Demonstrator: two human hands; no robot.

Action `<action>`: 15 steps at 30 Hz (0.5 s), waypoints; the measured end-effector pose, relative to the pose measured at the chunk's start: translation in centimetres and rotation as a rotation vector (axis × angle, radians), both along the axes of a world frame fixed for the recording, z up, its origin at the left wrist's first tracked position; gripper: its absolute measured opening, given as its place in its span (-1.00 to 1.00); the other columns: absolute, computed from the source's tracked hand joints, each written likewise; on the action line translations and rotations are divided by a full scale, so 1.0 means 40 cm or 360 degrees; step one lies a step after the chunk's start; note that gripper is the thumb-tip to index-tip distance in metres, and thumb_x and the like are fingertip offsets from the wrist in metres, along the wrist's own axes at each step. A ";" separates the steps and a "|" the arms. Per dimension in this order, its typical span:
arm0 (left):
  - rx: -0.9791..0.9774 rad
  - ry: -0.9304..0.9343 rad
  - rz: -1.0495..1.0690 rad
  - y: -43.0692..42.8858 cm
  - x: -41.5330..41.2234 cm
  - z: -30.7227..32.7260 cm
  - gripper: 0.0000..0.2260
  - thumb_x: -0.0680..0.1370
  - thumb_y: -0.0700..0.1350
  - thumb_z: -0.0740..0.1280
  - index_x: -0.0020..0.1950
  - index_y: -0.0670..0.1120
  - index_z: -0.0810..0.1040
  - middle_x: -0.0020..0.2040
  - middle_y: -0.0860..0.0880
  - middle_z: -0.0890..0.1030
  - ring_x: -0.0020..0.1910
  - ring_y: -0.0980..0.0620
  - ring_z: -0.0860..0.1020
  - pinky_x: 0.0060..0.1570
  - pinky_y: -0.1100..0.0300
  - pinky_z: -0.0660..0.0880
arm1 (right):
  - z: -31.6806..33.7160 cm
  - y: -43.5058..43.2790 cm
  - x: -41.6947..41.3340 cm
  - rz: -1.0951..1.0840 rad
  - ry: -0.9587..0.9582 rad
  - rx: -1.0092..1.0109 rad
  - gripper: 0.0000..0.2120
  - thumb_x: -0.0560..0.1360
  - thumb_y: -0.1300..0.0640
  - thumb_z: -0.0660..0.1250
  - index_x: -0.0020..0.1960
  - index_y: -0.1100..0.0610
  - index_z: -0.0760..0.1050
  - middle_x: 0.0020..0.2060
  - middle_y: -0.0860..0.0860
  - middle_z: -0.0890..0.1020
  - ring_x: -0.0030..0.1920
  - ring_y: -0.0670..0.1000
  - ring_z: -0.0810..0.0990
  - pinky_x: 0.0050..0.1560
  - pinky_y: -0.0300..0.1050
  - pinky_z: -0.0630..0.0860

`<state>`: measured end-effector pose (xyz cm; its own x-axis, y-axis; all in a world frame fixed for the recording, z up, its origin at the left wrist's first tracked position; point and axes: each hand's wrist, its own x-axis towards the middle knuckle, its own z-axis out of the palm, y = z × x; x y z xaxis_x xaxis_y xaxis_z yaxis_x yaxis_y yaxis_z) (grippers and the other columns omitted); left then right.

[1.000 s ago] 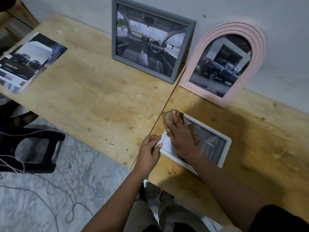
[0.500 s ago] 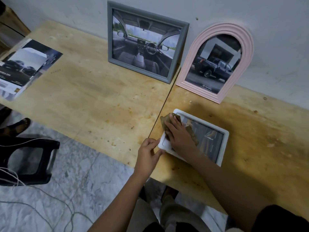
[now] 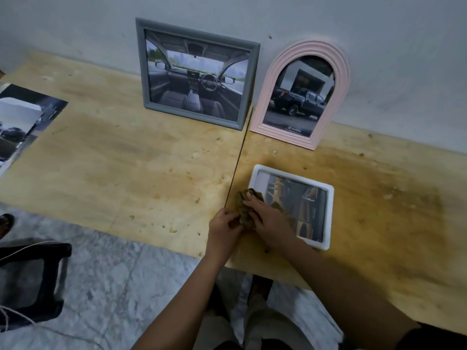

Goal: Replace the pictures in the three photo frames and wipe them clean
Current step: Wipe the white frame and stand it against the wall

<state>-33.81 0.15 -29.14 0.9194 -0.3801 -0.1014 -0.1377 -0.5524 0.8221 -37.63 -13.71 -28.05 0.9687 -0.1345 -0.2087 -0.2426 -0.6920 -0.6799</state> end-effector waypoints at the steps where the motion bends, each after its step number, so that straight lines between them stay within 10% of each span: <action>1: 0.0003 0.0037 -0.0060 0.004 0.009 0.003 -0.81 0.44 -0.23 0.43 0.04 -0.14 0.67 -0.08 -0.12 0.60 -0.14 -0.02 0.52 -0.18 0.40 0.39 | -0.002 0.002 -0.002 -0.0013 -0.0011 0.0007 -0.61 0.60 0.19 0.14 0.42 0.09 0.33 0.46 -0.06 0.27 0.42 0.00 0.30 0.38 -0.11 0.31; 10: 0.0056 0.0494 -0.0313 -0.034 0.108 0.043 -0.72 0.60 -0.25 0.11 0.21 -0.14 0.54 0.04 -0.01 0.47 0.05 0.04 0.43 0.02 0.28 0.31 | -0.021 0.027 -0.033 -0.0054 -0.0181 -0.0130 -0.61 0.54 0.14 0.14 0.35 0.11 0.43 0.38 -0.01 0.41 0.36 0.01 0.39 0.38 -0.12 0.31; 15: 0.0240 0.0358 -0.0202 -0.109 0.182 0.047 -0.79 0.58 -0.11 0.25 0.10 -0.16 0.60 0.01 -0.10 0.57 0.02 -0.04 0.51 -0.05 0.24 0.33 | -0.037 0.041 -0.066 -0.0026 -0.0212 -0.0275 -0.62 0.54 0.06 0.24 0.35 0.06 0.43 0.38 -0.06 0.39 0.39 -0.08 0.34 0.42 -0.19 0.06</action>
